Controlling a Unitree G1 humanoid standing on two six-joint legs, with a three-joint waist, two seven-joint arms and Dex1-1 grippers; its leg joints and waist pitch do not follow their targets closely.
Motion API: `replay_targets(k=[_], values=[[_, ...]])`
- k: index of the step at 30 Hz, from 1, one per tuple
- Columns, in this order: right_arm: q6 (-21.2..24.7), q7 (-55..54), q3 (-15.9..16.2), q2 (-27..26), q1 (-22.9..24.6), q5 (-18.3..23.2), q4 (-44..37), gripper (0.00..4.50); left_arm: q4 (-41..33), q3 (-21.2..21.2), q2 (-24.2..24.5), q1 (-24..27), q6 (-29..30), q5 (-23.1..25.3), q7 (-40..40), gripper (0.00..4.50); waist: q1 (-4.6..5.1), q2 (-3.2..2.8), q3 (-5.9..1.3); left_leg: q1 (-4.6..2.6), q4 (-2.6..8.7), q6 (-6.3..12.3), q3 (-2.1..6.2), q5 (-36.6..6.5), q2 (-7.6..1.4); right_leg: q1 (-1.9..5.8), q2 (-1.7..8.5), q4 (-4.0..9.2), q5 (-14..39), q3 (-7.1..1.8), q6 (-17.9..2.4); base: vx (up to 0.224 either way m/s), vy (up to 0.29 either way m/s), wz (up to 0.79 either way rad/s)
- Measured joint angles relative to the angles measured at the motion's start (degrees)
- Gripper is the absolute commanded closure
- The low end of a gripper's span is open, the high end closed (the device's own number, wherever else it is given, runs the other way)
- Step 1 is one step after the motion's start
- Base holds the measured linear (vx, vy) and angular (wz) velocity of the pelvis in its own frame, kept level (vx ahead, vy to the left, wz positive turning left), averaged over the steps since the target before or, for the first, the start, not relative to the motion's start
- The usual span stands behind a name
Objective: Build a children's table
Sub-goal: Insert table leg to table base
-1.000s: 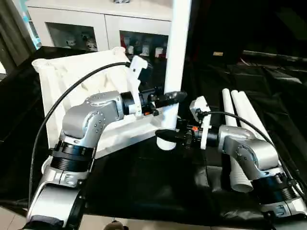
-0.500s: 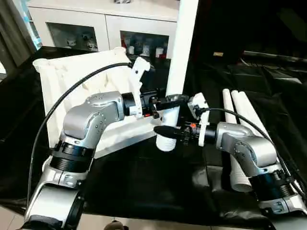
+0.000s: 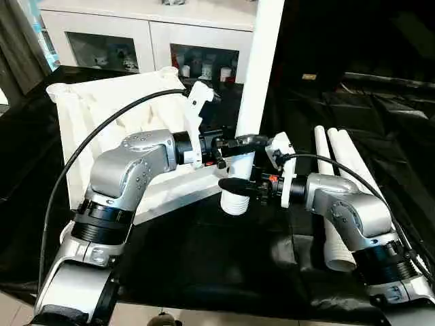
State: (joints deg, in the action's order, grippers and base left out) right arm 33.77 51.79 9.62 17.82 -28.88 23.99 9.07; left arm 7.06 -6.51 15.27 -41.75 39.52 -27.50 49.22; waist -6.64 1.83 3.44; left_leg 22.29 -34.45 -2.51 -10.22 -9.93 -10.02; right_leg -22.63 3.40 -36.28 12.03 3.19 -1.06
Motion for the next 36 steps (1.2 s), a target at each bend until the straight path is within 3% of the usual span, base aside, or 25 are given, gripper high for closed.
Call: replay_targets(k=[4,5,10,14,17,20,22,24,26,29,30,32,33,36], values=[[-0.94,-0.31,-0.13,-0.53,0.00,-0.10,0.48,2.59,0.00,0.00,-0.03,0.03,-0.74,0.28,-0.03,2.64,0.00,0.00,0.00,0.00,-0.01,0.00,0.00,0.00,0.00,0.00,0.00,-0.01,0.00,0.00,0.00,0.000,0.000,0.00],[-1.20,-0.42,-0.20,-0.67,0.00,-0.11,0.54,2.59,0.00,0.00,-0.05,0.08,-1.11,0.35,-0.05,2.08,-0.01,0.00,0.00,0.00,-0.01,0.01,0.00,0.00,0.00,0.00,0.00,-0.01,0.00,0.00,0.00,0.000,0.000,0.00],[-2.98,-1.50,-0.28,-2.08,-0.21,-0.18,2.07,2.59,-0.01,0.81,-0.33,0.29,-0.51,-0.26,-0.06,1.66,0.02,0.00,0.00,0.00,-0.03,0.01,0.00,0.01,0.00,-0.01,0.00,-0.06,-0.01,0.00,0.00,0.000,0.000,0.00],[-4.45,-3.28,-1.86,-3.63,-1.09,-0.09,2.85,2.59,0.20,3.52,-3.57,0.90,-3.78,-0.87,-1.76,1.43,-0.05,0.00,0.00,0.01,-0.04,0.03,0.00,0.04,-0.01,-0.01,0.01,-0.07,-0.01,0.00,-0.01,0.000,0.000,0.00],[-5.23,-5.25,-3.46,-3.82,-1.78,-0.14,3.81,2.59,0.73,8.28,-7.13,0.53,-7.64,-3.97,-4.50,1.41,-0.19,0.03,-0.01,0.00,-0.06,0.06,0.00,0.06,-0.01,0.05,0.02,-0.06,-0.04,0.01,-0.03,0.000,0.000,0.00],[-7.70,-9.09,-5.26,-5.63,-2.52,-0.79,7.37,2.59,2.18,15.61,-10.70,-2.00,-12.06,-8.76,-8.11,1.41,-0.07,0.03,0.00,0.00,-0.08,0.03,0.01,0.09,-0.01,0.03,0.02,-0.05,-0.14,0.02,-0.02,0.000,0.000,0.00],[-9.53,-11.73,-6.10,-5.98,-2.81,-2.03,9.05,2.59,2.51,18.98,-10.91,-3.65,-13.43,-11.19,-8.76,1.41,0.09,0.03,-0.01,-0.03,-0.08,0.01,0.01,0.10,-0.01,0.05,0.02,-0.05,-0.19,0.02,0.00,0.000,0.000,0.00],[-11.18,-14.58,-7.18,-5.87,-3.52,-3.68,11.17,2.59,2.96,19.40,-9.42,-3.70,-14.03,-10.82,-8.31,1.41,0.16,0.02,-0.01,-0.07,-0.07,0.01,0.01,0.10,-0.01,0.07,0.02,-0.04,-0.20,0.01,0.02,0.000,0.000,0.00],[-12.13,-16.73,-7.85,-5.56,-4.35,-4.81,12.84,2.59,4.00,17.05,-6.81,-3.03,-15.44,-7.22,-7.66,1.41,0.17,0.01,-0.01,-0.07,-0.07,0.00,0.01,0.11,-0.01,0.07,0.02,-0.05,-0.22,0.01,0.04,0.000,0.000,0.00],[-14.05,-19.25,-8.08,-4.19,-4.97,-7.07,14.98,2.59,7.78,7.18,-0.51,-0.84,-19.22,4.25,-5.38,1.41,0.04,-0.03,-0.02,-0.07,-0.04,-0.02,0.03,0.12,-0.01,0.11,0.01,0.04,-0.26,0.01,0.13,0.000,0.000,0.00],[-14.77,-20.42,-8.09,-3.91,-5.25,-8.15,16.19,2.59,10.36,1.63,2.47,0.17,-21.46,10.09,-4.22,1.41,0.02,-0.02,-0.03,-0.08,-0.04,-0.02,0.04,0.13,-0.01,0.14,0.01,0.08,-0.27,0.01,0.16,0.000,0.000,0.00],[-15.52,-21.71,-8.37,-3.38,-5.27,-8.97,17.29,2.59,14.24,-4.94,4.22,1.99,-22.61,16.37,-3.37,1.41,0.06,-0.04,-0.02,-0.02,-0.05,-0.02,0.02,0.13,0.01,0.12,0.03,0.13,-0.31,-0.01,0.22,0.000,0.000,0.00],[-15.80,-22.25,-8.72,-3.33,-5.28,-9.16,17.89,2.59,16.67,-8.14,4.42,3.01,-22.37,18.95,-3.37,1.41,0.11,-0.04,-0.01,0.01,-0.06,-0.01,0.02,0.13,0.01,0.10,0.03,0.13,-0.31,-0.01,0.23,0.000,0.000,0.00],[-15.91,-22.90,-9.23,-3.06,-5.27,-10.04,18.15,2.59,19.78,-11.31,3.57,3.57,-20.74,21.21,-3.90,1.41,0.15,-0.08,0.01,0.27,-0.06,-0.06,0.02,0.24,0.01,-0.21,0.02,0.05,-0.38,0.00,0.23,0.000,0.000,0.00]])
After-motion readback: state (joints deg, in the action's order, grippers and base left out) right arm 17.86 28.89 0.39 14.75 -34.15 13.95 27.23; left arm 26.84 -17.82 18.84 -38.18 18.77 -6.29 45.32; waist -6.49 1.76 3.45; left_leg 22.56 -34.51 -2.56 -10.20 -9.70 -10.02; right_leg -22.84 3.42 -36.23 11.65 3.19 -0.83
